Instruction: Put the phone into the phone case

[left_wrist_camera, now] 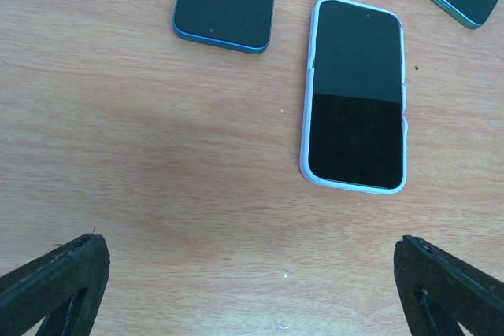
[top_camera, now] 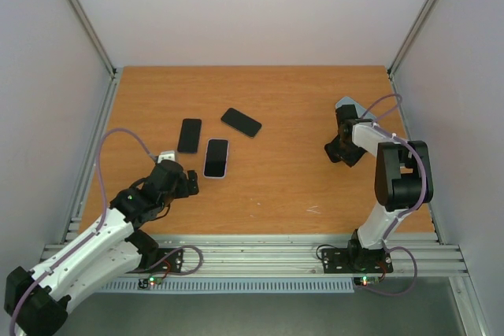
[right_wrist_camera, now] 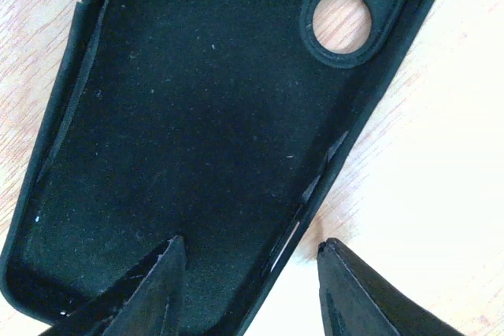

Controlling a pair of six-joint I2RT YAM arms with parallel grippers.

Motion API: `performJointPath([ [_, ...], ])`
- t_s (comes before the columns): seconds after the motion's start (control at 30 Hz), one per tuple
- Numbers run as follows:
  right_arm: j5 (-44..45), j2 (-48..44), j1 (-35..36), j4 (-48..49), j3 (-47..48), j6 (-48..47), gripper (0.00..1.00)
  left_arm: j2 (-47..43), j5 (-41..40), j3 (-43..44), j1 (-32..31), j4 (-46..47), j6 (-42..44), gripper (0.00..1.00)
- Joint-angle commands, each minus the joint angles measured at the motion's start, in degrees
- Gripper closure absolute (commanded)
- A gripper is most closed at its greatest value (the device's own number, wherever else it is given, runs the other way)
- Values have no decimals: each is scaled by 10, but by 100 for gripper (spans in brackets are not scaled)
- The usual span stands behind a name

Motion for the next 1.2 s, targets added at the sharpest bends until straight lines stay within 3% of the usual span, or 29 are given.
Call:
performJointPath([
  [0.0, -5, 15, -5, -15, 4, 15, 58, -9, -18, -5, 2, 6, 2, 1],
  [0.27, -19, 2, -4, -24, -8, 16, 83, -10, -26, -6, 2, 2, 1, 1],
  [0.57, -28, -48, 14, -29, -50, -16, 95, -13, -32, -5, 2, -3, -3, 1],
  [0.83, -8, -96, 71, -39, -89, -44, 99, -14, -40, -5, 1, -6, -4, 1],
  [1.17, 8, -137, 245, -32, -95, -131, 99, -13, -54, -5, 2, -10, -8, 0],
])
